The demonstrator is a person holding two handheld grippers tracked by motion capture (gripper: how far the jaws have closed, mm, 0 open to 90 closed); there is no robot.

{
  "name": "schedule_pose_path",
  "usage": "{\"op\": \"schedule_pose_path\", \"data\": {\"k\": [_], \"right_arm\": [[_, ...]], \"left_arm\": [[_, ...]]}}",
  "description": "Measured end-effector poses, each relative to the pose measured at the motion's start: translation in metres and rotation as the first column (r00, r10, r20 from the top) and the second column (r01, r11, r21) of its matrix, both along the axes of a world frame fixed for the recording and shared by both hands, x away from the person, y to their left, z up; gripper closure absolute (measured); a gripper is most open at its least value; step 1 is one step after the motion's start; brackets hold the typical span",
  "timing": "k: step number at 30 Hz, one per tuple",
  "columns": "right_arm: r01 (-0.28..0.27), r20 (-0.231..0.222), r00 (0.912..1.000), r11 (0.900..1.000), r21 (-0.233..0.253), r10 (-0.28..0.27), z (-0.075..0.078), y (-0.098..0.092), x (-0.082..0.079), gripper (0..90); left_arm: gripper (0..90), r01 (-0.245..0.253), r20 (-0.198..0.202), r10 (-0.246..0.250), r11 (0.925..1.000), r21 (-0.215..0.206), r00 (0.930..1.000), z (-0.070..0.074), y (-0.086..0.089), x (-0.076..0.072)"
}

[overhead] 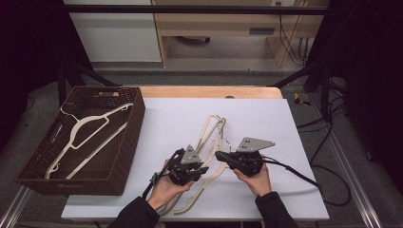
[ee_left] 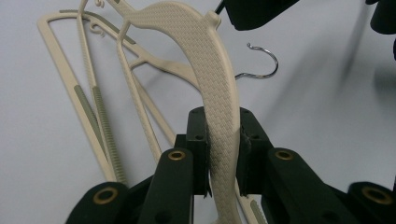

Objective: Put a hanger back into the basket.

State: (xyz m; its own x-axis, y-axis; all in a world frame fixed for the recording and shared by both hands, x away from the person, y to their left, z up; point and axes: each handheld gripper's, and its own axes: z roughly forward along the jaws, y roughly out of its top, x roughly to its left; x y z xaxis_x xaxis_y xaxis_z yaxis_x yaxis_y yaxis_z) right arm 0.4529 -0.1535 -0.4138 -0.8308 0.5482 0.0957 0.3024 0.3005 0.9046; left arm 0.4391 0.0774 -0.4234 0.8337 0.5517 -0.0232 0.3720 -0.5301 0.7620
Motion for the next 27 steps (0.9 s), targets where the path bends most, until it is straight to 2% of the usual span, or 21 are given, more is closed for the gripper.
{"op": "schedule_pose_path", "data": {"k": [4, 6, 8, 9, 11, 14, 17, 19, 23, 27], "right_arm": [[0.008, -0.002, 1.0000, 1.000, 0.003, -0.008, 0.000, 0.000, -0.001, 88.5], [0.011, -0.003, 0.9999, 1.000, 0.005, -0.011, 0.000, 0.001, -0.001, 88.5], [0.011, -0.001, 0.9999, 1.000, 0.003, -0.011, 0.000, 0.002, -0.002, 88.5], [0.011, -0.002, 0.9999, 1.000, 0.003, -0.011, 0.000, 0.002, -0.002, 88.5], [0.009, -0.001, 1.0000, 1.000, 0.002, -0.009, 0.001, 0.002, -0.002, 88.5], [0.007, 0.000, 1.0000, 1.000, 0.001, -0.007, 0.001, 0.003, -0.003, 88.4], [0.004, -0.001, 1.0000, 1.000, 0.004, -0.004, 0.001, 0.003, -0.003, 87.7], [0.002, -0.010, 1.0000, 1.000, 0.015, -0.002, 0.001, 0.003, -0.003, 81.9], [0.009, 0.008, 0.9999, 1.000, -0.014, -0.009, 0.003, -0.001, -0.007, 75.3], [0.039, 0.010, 0.9992, 0.999, 0.011, -0.039, 0.007, -0.014, -0.010, 68.4]], "left_arm": [[74.2, -0.011, 0.011, 0.011, 0.9999, 0.005, 0.9999, 0.001, -0.002, 0.000], [67.9, -0.016, 0.026, 0.016, 0.9997, 0.020, 0.9995, 0.002, -0.006, -0.001], [65.6, -0.020, 0.035, 0.019, 0.9991, 0.038, 0.9992, 0.003, -0.010, -0.002], [65.1, -0.022, 0.041, 0.020, 0.9979, 0.060, 0.9990, 0.004, -0.013, -0.002], [66.0, -0.026, 0.046, 0.023, 0.9974, 0.067, 0.9987, 0.004, -0.015, -0.002], [72.3, -0.056, 0.067, 0.049, 0.9934, 0.101, 0.9965, 0.005, -0.018, -0.003], [77.1, -0.065, 0.054, 0.059, 0.9929, 0.100, 0.9968, 0.006, -0.015, -0.002], [77.7, -0.080, 0.061, 0.074, 0.9915, 0.103, 0.9954, 0.008, -0.013, -0.002], [78.9, -0.113, 0.062, 0.108, 0.9902, 0.082, 0.9922, 0.014, -0.003, 0.002], [80.5, -0.149, 0.063, 0.145, 0.9869, 0.063, 0.9874, 0.019, 0.011, 0.007]]}}
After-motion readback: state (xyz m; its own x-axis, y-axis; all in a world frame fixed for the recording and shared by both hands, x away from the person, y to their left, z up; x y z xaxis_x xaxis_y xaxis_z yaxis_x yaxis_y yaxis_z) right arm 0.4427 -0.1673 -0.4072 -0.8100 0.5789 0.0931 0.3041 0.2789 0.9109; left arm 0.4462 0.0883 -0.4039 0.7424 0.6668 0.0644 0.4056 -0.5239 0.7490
